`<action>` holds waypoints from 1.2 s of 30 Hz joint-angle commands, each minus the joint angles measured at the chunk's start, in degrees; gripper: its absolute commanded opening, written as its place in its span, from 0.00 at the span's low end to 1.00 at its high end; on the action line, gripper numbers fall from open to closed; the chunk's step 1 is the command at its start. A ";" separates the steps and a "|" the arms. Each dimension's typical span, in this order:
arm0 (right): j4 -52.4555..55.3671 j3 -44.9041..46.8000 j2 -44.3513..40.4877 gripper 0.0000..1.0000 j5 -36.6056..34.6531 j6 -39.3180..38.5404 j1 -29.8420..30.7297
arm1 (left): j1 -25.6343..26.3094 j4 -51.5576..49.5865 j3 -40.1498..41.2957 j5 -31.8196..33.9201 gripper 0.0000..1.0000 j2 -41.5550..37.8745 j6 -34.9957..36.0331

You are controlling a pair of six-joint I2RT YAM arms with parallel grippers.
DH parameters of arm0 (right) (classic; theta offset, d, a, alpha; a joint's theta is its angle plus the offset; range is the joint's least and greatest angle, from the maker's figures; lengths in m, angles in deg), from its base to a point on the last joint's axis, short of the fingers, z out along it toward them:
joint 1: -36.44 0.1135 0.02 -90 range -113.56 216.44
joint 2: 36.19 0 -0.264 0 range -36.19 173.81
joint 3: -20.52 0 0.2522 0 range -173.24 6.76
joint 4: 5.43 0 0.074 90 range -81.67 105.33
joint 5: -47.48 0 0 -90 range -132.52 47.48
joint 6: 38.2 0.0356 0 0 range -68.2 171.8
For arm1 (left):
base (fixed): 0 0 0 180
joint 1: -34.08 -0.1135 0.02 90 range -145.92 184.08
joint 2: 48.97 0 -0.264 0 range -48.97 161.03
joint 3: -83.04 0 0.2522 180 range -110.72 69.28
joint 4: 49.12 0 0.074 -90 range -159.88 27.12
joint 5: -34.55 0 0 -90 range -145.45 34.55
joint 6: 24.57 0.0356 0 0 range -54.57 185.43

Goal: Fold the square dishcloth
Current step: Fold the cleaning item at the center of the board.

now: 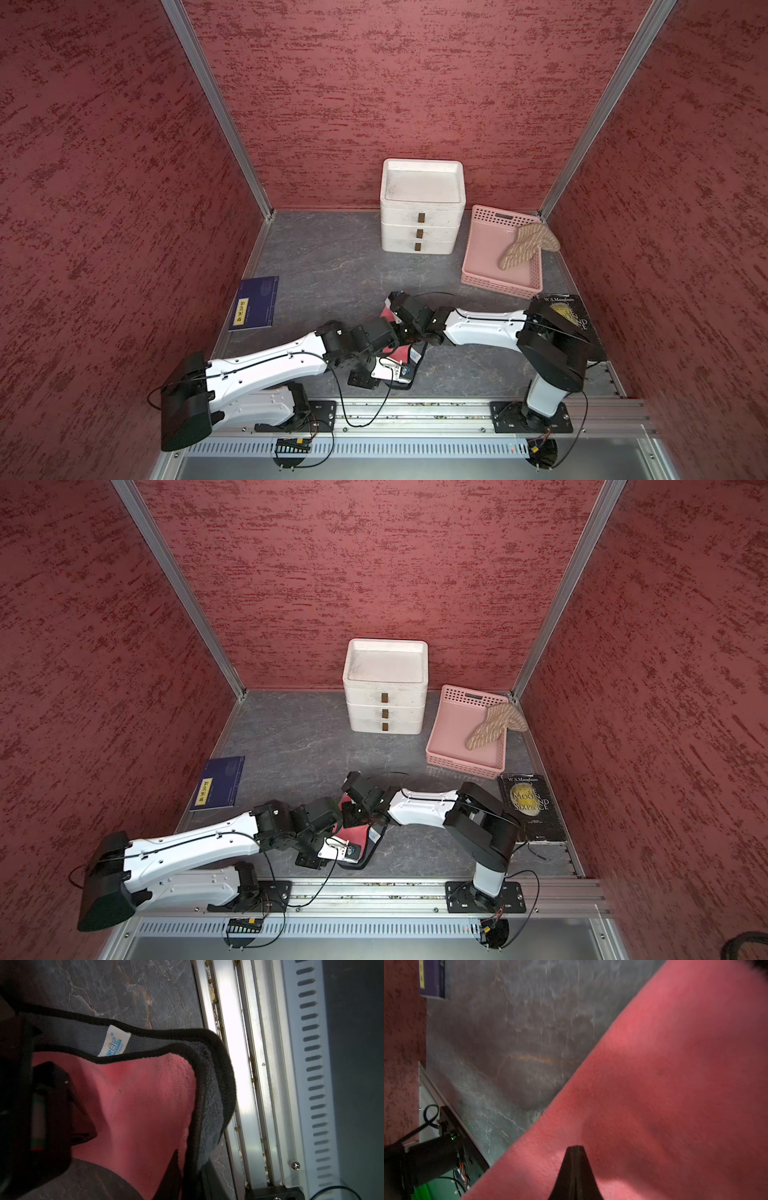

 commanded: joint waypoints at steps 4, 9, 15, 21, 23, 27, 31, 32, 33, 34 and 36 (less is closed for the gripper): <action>-1.55 7.43 -8.69 0.00 5.58 2.27 -2.69 | 2.20 -8.55 -3.89 -0.67 0.18 -2.52 -2.92; 3.00 8.58 -9.27 0.00 3.44 0.24 -8.27 | 2.77 -7.82 -7.51 1.87 0.18 0.22 -2.06; 0.05 9.94 -3.87 0.00 10.90 -0.44 -9.30 | 0.85 -5.14 -13.37 2.55 0.18 6.88 2.57; 7.83 15.88 -23.87 0.00 9.94 -0.85 -23.10 | -4.90 1.05 -19.08 1.87 0.18 16.00 8.11; 10.58 17.15 -28.14 0.02 9.43 -1.87 -25.99 | -6.69 1.65 -21.27 1.31 0.19 19.86 9.31; 14.46 18.72 -27.66 0.03 7.39 -3.67 -26.89 | -9.06 5.05 -23.88 1.37 0.21 27.05 11.75; 13.44 21.49 -27.67 0.02 5.63 -3.79 -26.88 | -10.38 8.93 -26.43 1.92 0.27 33.81 12.43; 13.14 22.00 -27.93 0.02 5.54 -3.73 -26.88 | -10.64 9.85 -26.92 2.58 0.32 35.18 12.51; 12.99 22.55 -28.57 0.02 5.37 -3.59 -26.95 | -10.83 11.26 -27.13 3.48 0.42 36.69 12.52; 13.03 22.72 -28.89 0.02 5.31 -3.57 -26.94 | -11.02 13.08 -26.93 4.78 0.55 37.83 12.52; 13.70 22.84 -30.66 0.03 4.72 -3.44 -26.80 | -11.54 18.27 -26.03 7.31 0.67 39.05 12.75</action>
